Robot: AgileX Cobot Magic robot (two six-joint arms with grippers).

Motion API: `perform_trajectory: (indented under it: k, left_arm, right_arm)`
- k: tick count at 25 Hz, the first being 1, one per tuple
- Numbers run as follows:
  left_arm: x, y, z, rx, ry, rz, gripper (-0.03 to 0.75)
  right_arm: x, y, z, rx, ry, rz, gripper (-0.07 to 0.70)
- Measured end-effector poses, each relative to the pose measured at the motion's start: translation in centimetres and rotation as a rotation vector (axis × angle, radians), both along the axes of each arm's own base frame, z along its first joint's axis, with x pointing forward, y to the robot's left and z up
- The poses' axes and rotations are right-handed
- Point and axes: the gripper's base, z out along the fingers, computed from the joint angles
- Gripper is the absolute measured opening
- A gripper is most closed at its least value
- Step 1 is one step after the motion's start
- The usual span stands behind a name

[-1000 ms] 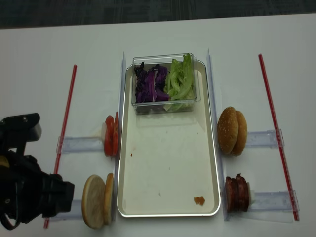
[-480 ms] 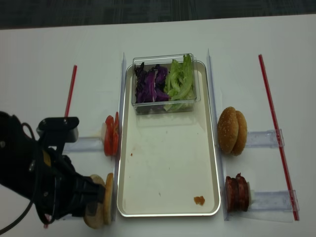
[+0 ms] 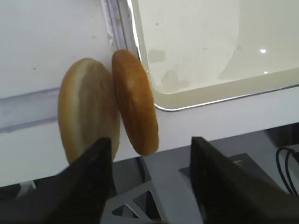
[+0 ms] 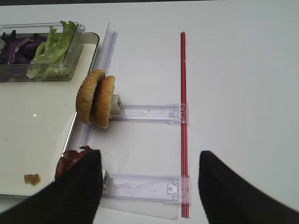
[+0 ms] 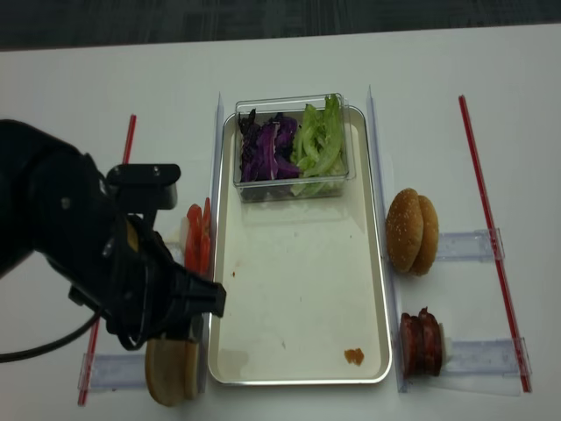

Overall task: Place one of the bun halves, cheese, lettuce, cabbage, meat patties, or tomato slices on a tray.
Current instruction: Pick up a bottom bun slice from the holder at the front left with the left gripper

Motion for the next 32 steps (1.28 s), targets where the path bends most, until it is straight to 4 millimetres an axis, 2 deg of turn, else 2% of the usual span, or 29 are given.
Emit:
perform_trajectory:
  k: [6,17,22,32]
  left_arm:
    - [0.7,-1.7,-1.8,0.025,0.024,-0.021,0.385]
    - [1.9,-2.1,-3.5,0.081,0.027,0.042,0.377]
    - [2.2,-2.3,-4.4,0.101,0.055,0.052,0.344]
    - [2.3,-2.4,-4.5,0.101,0.051,0.054,0.25]
  right_arm:
    - [0.0,0.0,0.0,0.0,0.0,0.0,0.454]
    - [0.0,0.0,0.0,0.0,0.0,0.0,0.454]
    - [0.0,0.0,0.0,0.0,0.0,0.0,0.454]
    - [0.0,0.0,0.0,0.0,0.0,0.0,0.454]
